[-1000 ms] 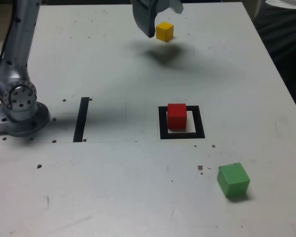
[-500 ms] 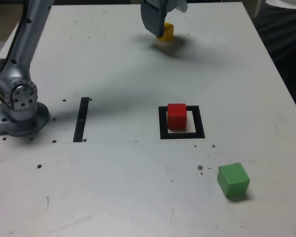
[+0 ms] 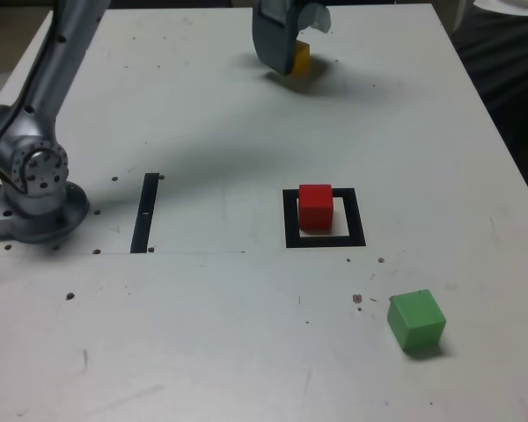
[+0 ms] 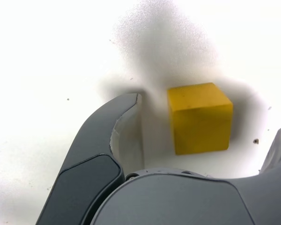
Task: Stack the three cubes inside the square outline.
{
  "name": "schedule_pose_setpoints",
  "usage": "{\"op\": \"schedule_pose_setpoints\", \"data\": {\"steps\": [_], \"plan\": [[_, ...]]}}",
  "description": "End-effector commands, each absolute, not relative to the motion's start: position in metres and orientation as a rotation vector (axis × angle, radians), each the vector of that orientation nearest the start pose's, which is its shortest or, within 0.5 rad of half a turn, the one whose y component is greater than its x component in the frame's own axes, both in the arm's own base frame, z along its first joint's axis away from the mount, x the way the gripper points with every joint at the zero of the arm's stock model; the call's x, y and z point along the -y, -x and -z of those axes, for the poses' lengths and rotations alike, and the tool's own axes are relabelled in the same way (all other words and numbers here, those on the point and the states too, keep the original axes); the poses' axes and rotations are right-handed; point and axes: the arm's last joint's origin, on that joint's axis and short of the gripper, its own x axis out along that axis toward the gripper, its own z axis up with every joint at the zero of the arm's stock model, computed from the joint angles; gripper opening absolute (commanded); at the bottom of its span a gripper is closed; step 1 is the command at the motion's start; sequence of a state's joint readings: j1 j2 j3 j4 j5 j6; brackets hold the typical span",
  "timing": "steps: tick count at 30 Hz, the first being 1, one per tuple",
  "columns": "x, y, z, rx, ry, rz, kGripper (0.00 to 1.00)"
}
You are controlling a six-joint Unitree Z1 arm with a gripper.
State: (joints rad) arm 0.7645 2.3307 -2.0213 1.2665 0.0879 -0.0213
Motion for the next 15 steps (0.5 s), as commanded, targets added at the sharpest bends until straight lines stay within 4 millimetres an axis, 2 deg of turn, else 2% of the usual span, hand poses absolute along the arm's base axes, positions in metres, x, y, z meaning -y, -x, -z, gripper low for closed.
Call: {"op": "schedule_pose_setpoints", "data": {"steps": [1,9,15], "plan": [[-0.3277,-0.3348,-0.2234,-1.524,0.559,-0.680,0.93],[-0.3350,-0.3391,-0.2208,-1.526,0.570,-0.682,0.85],[-0.3366,-0.3401,-0.2189,-1.525,0.587,-0.704,0.67]]}}
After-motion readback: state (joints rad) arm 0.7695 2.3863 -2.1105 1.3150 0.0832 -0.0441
